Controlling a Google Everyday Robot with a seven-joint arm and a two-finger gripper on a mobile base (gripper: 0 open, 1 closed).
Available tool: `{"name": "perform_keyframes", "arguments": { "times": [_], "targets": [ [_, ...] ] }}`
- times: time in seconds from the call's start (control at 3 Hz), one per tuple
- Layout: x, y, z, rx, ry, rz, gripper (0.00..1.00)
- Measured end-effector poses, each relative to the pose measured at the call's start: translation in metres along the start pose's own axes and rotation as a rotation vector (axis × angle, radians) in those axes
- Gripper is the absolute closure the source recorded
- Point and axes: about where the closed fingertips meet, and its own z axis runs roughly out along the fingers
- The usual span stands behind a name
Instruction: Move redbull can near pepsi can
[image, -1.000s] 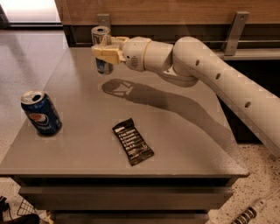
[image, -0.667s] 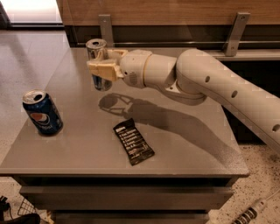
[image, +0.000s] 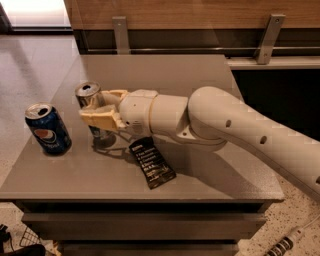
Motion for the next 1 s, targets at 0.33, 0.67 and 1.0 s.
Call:
{"name": "perform_keyframes", "arguments": {
  "times": [0.33,0.67,1.0],
  "targets": [
    [0.0117,0.0278,0.014,-0.093,-0.028,-0.075,1.0],
    [0.0176,0.0322,0.0173,-0.119,-0.041,-0.103,0.8],
    [0.0175,0.0338,0.0186,-0.123,-0.042,-0.105,0.56]
  ]
}}
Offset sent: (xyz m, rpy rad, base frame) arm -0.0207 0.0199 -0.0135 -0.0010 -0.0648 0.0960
